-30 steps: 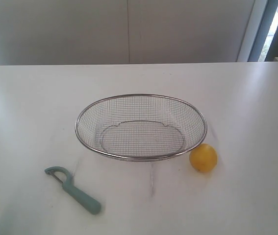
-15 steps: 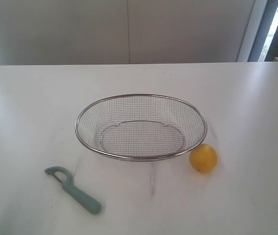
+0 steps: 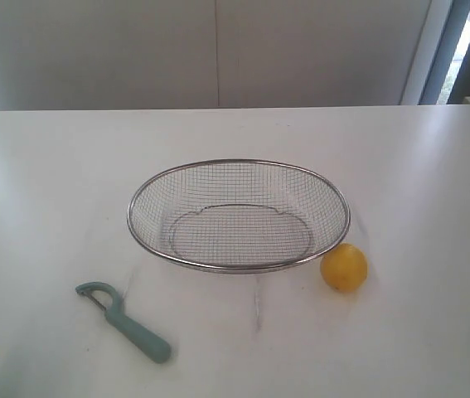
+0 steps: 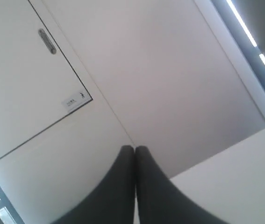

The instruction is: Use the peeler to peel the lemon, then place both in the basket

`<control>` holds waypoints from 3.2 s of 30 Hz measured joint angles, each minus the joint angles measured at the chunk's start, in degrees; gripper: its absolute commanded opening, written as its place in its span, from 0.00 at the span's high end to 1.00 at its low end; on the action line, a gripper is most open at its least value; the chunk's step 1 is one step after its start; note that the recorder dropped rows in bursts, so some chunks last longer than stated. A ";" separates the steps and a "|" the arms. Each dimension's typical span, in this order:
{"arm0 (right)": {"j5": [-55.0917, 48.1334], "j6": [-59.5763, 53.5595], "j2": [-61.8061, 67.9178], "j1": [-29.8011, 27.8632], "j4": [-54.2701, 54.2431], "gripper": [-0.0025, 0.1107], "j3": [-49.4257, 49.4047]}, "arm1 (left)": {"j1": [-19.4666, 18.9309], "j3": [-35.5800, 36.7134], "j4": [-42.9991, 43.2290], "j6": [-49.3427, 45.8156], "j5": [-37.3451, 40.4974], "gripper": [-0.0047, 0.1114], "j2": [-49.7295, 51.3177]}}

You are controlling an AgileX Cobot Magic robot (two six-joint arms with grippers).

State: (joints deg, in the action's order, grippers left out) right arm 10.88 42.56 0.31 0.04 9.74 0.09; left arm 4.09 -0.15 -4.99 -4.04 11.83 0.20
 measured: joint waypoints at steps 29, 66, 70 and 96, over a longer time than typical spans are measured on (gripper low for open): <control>-38.39 -46.33 48.91 16.22 -33.22 0.98 34.67 | 0.00 0.00 0.00 0.00 0.00 0.96 0.00; -38.80 -68.67 98.69 58.18 -45.78 0.98 71.29 | 0.00 0.00 0.00 0.00 0.00 0.96 0.00; -38.28 -68.71 99.31 58.18 -45.78 0.98 71.29 | 0.00 0.00 0.00 0.00 0.00 0.96 0.00; -51.02 -53.95 99.98 61.25 -19.09 0.98 84.23 | 0.00 0.00 0.00 0.00 0.00 0.96 0.00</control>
State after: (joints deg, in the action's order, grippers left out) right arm -40.14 -11.39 100.30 61.29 -9.36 84.32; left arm 4.09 -0.15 -4.99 -4.04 11.83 0.20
